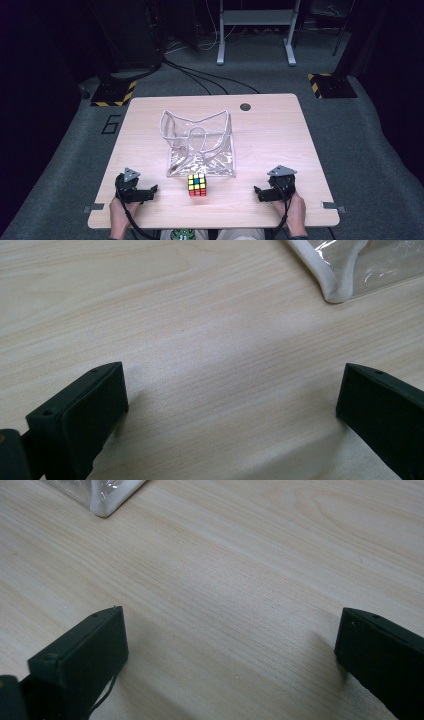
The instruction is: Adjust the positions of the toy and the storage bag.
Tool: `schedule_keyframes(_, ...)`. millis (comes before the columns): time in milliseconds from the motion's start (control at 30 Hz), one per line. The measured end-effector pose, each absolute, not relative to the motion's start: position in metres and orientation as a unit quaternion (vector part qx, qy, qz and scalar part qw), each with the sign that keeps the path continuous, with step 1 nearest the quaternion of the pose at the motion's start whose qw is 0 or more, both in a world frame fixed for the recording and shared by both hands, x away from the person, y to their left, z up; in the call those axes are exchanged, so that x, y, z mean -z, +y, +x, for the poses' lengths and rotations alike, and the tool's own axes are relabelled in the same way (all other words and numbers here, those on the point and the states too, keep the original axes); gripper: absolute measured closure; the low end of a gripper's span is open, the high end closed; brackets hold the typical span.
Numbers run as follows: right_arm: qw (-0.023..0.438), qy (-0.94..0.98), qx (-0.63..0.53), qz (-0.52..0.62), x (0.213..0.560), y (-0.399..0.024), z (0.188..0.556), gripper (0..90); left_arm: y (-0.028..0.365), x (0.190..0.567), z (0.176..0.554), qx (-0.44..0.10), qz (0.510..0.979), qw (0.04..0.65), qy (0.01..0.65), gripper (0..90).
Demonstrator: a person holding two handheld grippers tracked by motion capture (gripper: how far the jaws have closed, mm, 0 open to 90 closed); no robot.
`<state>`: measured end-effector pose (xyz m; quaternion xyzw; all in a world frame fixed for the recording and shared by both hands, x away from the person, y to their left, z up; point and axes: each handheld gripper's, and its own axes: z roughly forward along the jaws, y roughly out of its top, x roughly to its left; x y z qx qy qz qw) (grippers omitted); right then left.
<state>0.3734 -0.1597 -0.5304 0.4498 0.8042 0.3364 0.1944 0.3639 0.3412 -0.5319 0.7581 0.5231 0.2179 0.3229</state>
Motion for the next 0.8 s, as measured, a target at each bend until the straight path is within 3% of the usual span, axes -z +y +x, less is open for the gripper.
schedule_keyframes(800,0.189,0.807,-0.33,0.452,0.5287,-0.1556,0.3709,0.0,0.3405,0.532,0.3648,-0.219,0.758,0.324,0.523,0.2)
